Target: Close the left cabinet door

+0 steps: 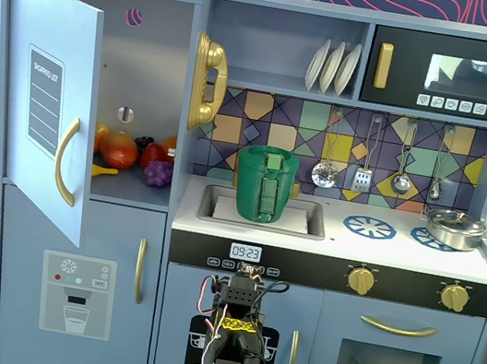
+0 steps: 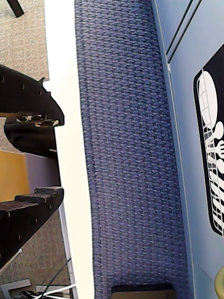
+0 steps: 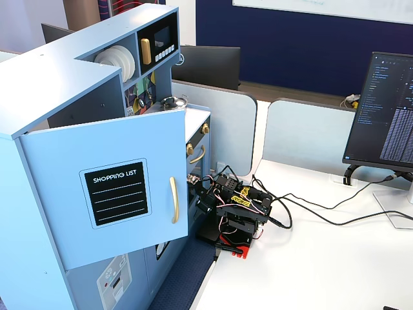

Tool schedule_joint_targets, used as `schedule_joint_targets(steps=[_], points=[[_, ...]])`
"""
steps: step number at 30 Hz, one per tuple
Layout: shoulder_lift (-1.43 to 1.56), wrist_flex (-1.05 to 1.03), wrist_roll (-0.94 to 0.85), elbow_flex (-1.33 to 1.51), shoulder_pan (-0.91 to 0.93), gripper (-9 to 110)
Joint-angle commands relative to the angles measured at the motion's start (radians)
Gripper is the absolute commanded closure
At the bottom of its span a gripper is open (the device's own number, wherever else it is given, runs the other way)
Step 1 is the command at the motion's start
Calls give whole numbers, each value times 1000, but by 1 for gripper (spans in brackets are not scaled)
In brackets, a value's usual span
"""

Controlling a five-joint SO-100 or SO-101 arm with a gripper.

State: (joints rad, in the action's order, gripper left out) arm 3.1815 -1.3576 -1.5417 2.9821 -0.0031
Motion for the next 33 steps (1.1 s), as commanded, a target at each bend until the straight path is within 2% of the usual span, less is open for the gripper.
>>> schedule_joint_targets(steps=[1, 11, 13, 17, 20, 25, 28, 31, 33], points=[[-2, -175, 31, 15, 51, 101], [-2, -173, 40, 15, 46, 101], [-3, -172, 52, 14, -18, 101], [-8, -84, 127, -83, -376, 102], [3, 81, 103, -189, -707, 102], [28, 362, -120, -232, -1100, 102], [-11, 618, -250, -192, -1336, 102], [-140, 874, -347, -172, -1551, 102], [-258, 1071, -388, -183, -1632, 102]])
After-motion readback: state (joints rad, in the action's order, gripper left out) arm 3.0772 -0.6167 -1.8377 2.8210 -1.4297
